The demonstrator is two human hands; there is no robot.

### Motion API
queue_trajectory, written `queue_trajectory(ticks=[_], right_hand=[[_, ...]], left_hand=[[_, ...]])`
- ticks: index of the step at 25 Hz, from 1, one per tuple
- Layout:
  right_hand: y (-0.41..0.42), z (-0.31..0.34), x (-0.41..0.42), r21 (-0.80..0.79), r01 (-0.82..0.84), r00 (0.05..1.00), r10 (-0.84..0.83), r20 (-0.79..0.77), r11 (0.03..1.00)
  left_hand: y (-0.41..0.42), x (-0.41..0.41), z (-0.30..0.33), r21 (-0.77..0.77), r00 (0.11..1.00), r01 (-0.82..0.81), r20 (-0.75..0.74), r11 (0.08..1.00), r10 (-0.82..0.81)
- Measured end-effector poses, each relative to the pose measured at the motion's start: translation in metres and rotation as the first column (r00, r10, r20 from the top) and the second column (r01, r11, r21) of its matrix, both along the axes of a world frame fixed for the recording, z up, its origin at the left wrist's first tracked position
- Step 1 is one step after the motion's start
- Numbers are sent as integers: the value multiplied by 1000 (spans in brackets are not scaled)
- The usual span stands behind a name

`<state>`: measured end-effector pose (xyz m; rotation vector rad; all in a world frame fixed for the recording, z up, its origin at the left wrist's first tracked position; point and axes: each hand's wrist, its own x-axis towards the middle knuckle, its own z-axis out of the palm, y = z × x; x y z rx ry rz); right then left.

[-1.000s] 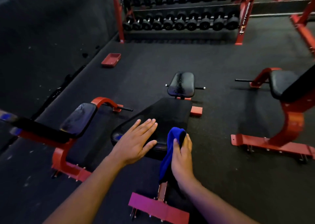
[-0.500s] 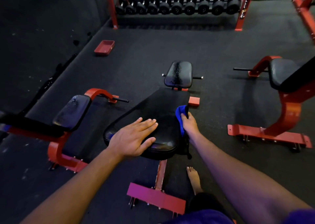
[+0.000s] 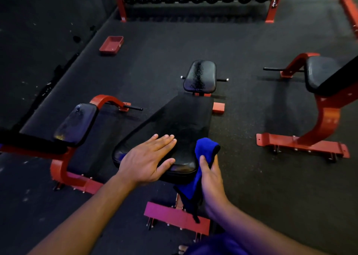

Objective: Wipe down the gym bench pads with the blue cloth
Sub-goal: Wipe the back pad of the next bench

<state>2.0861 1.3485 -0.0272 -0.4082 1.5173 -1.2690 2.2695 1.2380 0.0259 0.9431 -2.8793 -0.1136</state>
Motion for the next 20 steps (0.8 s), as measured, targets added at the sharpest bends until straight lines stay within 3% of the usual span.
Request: queue_trajectory(ticks=[4, 11, 17, 20], right_hand=[[-65, -29, -30, 43, 55, 997, -53, -55, 998], [-128, -44, -71, 74, 36, 995, -43, 95, 997], [-37, 13, -29, 66, 55, 994, -61, 91, 996], [12, 51, -10, 45, 8, 983, -16, 182, 999]], left_hand=[[0, 1, -2, 0, 1000, -11, 0, 1000, 11], [2, 0, 0, -33, 1000, -20, 3, 999, 20], [2, 1, -2, -28, 999, -37, -24, 999, 37], [2, 1, -1, -25, 999, -39, -23, 999, 39]])
